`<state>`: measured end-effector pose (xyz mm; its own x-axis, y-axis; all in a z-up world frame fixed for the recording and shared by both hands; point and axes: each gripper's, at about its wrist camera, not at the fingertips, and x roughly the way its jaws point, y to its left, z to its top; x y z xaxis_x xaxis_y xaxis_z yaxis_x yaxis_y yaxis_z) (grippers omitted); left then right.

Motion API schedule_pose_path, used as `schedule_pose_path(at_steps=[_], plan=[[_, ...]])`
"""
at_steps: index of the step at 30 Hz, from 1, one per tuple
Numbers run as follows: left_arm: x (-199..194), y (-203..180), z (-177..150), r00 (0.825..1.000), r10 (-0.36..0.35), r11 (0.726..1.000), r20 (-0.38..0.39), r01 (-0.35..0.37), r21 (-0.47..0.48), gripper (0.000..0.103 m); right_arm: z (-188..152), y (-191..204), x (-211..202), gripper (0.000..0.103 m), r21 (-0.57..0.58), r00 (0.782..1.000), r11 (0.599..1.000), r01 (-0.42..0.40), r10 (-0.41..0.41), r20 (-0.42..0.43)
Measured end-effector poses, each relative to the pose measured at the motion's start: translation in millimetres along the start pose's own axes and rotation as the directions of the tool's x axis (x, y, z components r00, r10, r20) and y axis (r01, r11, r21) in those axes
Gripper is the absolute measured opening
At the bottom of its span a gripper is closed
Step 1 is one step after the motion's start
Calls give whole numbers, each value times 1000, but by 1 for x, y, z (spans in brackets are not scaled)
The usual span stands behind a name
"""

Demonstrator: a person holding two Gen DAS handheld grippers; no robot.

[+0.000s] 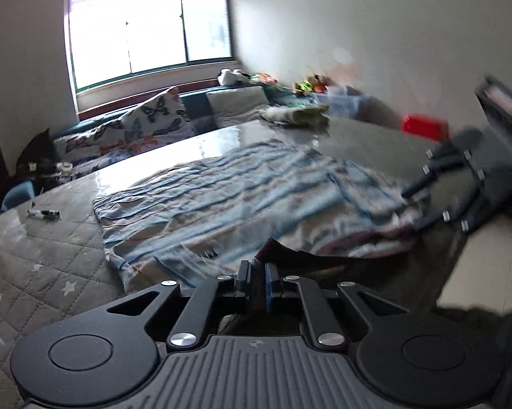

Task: Fold clothes
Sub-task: 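Grasp the maroon waistband with the left gripper while the right gripper lifts the garment edge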

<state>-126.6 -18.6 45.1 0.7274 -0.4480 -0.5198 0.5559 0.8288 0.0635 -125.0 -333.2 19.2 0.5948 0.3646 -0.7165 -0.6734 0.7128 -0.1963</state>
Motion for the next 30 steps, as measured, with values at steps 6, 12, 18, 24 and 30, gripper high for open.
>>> schedule_pose_path(at_steps=[6,12,18,24,30], plan=[[16,17,20,1000,-2,996,-3,1,-94,8,2,-2,5,57,-1,1000,1000,1,-1,13],[41,36,30,999,-11,985,-42,4,-172,8,1,-3,4,56,-5,1000,1000,-13,14,16],[56,46,28,997,-17,979,-78,1,-206,8,4,-8,12,48,11,999,1000,0,-1,32],[35,32,20,998,-15,990,-64,6,-139,12,13,-27,21,15,122,998,991,-53,50,26],[9,8,2,997,47,999,-57,-47,4,31,19,-33,19,11,178,997,982,-70,63,42]])
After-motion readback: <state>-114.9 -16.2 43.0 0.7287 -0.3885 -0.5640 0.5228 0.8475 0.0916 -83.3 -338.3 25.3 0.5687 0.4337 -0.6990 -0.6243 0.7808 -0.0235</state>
